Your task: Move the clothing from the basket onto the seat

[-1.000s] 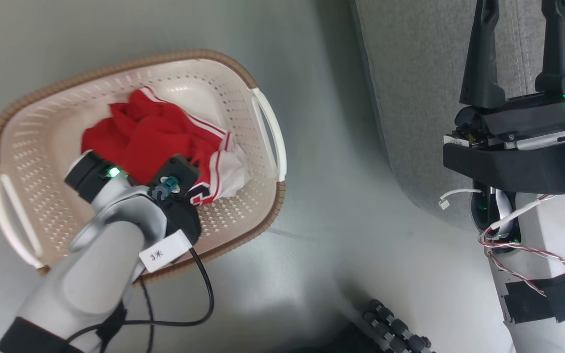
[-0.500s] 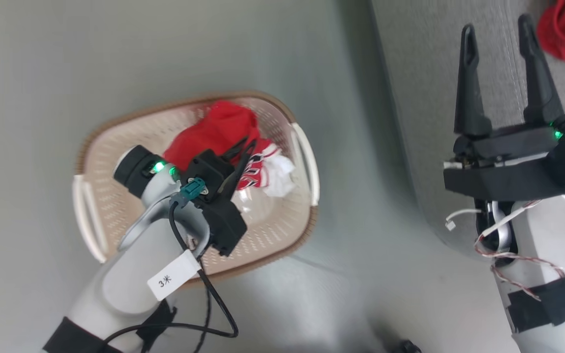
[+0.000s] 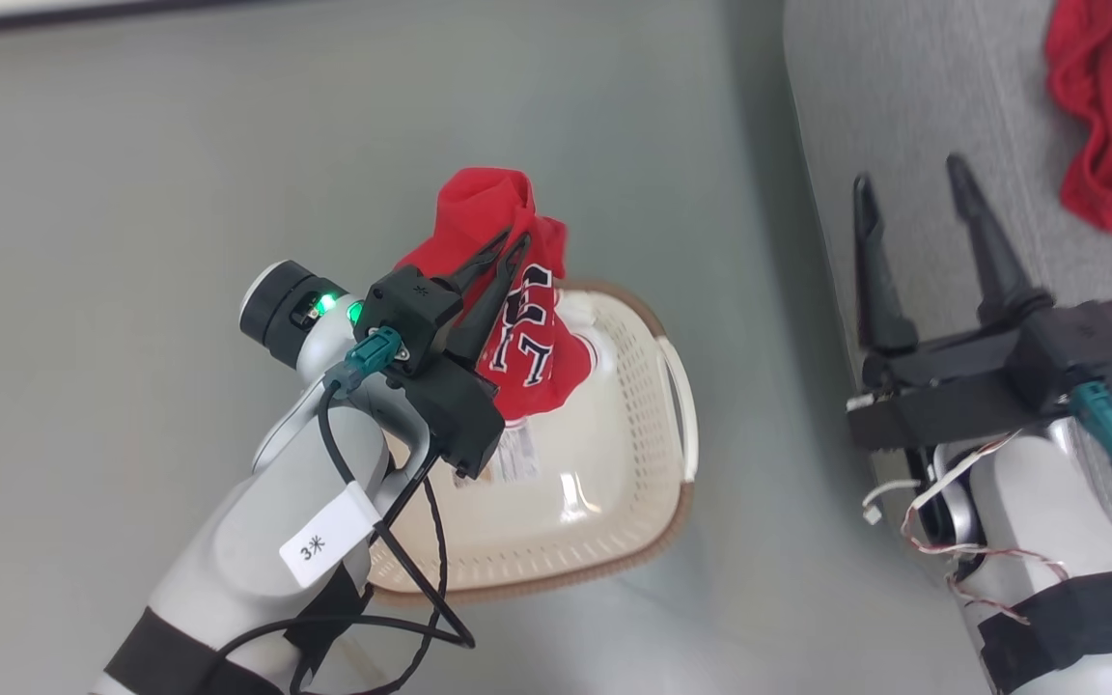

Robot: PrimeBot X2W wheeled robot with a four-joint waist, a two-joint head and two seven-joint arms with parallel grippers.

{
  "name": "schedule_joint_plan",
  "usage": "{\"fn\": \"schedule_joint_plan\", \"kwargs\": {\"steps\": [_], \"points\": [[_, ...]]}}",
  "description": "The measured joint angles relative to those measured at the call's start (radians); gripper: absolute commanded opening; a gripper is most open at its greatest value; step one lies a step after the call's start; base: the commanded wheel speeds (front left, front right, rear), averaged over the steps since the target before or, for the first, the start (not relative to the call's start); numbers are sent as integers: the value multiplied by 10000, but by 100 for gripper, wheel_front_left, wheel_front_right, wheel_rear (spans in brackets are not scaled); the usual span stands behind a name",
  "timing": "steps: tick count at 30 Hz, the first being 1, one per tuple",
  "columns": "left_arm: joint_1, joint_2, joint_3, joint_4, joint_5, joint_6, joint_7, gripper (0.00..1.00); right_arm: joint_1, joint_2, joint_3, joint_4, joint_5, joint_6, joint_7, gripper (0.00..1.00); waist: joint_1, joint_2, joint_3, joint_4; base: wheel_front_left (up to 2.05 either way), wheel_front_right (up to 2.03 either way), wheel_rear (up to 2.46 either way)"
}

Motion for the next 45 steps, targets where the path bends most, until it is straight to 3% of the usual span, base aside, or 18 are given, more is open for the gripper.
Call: {"fn": "schedule_joint_plan", "kwargs": {"steps": [24, 36, 45], "points": [[459, -238, -77, 458, -1051, -92, -136, 0, 1656, 385, 644, 1766, 157, 430, 2, 100, 0, 0, -3734, 848, 0, 0, 0], [1007, -282, -477, 27, -1218, -136, 25, 0, 2240, 633, 1967, 2370, 178, 1129, 4, 100, 0, -1, -5361, 1126, 0, 0, 0], [1090, -291, -765, -694, -1292, -165, 303, 0, 1872, 671, 3108, 3099, 69, 1475, 105, 100, 0, -1, -5826, 1470, 0, 0, 0]]}}
